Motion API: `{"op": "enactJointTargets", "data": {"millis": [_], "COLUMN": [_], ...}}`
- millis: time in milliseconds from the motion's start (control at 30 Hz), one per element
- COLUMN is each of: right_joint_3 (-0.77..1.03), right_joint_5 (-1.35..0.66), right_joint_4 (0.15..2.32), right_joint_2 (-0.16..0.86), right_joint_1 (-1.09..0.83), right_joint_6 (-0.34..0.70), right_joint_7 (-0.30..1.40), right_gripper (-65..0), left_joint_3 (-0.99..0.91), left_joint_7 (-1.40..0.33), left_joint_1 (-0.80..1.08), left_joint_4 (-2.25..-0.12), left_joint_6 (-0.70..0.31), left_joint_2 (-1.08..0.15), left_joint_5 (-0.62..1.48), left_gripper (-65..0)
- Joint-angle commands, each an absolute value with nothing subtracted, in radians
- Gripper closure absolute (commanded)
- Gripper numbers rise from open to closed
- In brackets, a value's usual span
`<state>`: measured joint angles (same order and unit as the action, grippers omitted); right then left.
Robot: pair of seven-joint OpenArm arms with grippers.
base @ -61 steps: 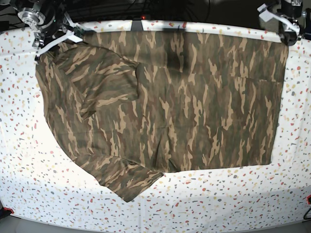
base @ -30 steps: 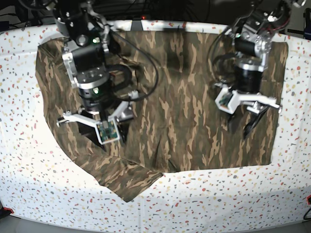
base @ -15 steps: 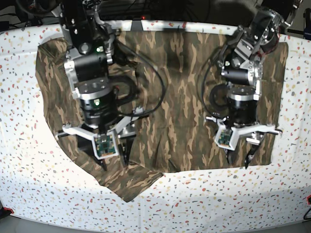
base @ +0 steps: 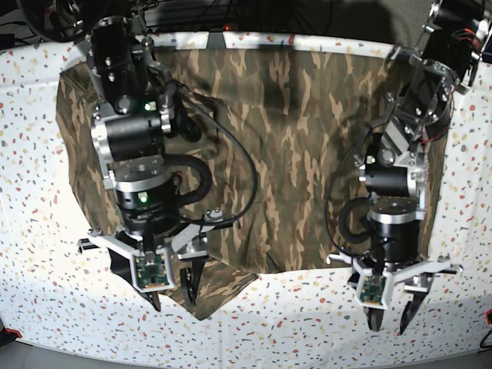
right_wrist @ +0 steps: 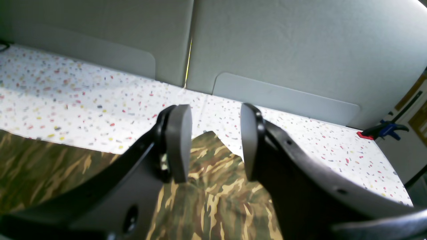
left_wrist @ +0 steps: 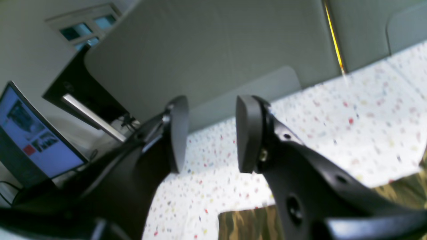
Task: Fold the T-shirt properly
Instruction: 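Release the shirt and move both grippers toward the hem, then reach both grippers to the hem corners and grasp them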
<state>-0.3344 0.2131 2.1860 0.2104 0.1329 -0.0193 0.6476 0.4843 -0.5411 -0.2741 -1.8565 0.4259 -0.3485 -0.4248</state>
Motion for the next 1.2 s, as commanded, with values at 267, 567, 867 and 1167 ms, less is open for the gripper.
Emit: {"op": "enactJointTargets", "data": {"millis": [267, 567, 867, 1167], "right_joint_3": [-0.332, -0.312, -0.307, -0.307], "right_joint_5": [0.224, 0.223, 0.077, -0.041], "right_joint_4": [2.199, 2.14, 1.815, 1.588], "right_joint_2": [0.211, 0.21, 0.216, 0.216], "right_joint_1": [0.15, 0.198, 0.382, 0.673], "right_joint_6": [-0.024, -0.023, -0.022, 0.022], "right_joint_7": [0.639, 0.634, 0.63, 0.699], "right_gripper": [-24.6, -24.6, -24.6, -24.6], "left_joint_3": [0.477, 0.475, 0.471, 0.471], "left_joint_7": [-0.613, -0.628, -0.62, -0.53], "left_joint_1": [-0.396, -0.454, -0.641, -0.888], "left_joint_4": [-1.874, -1.821, -1.49, -1.111], "left_joint_6": [0.426, 0.384, 0.345, 0.249], "left_joint_2": [-0.402, -0.402, -0.402, -0.403], "left_joint_5": [-0.436, -0.357, -0.251, -0.117], "left_gripper": [-23.2, -23.2, -23.2, -22.9]}}
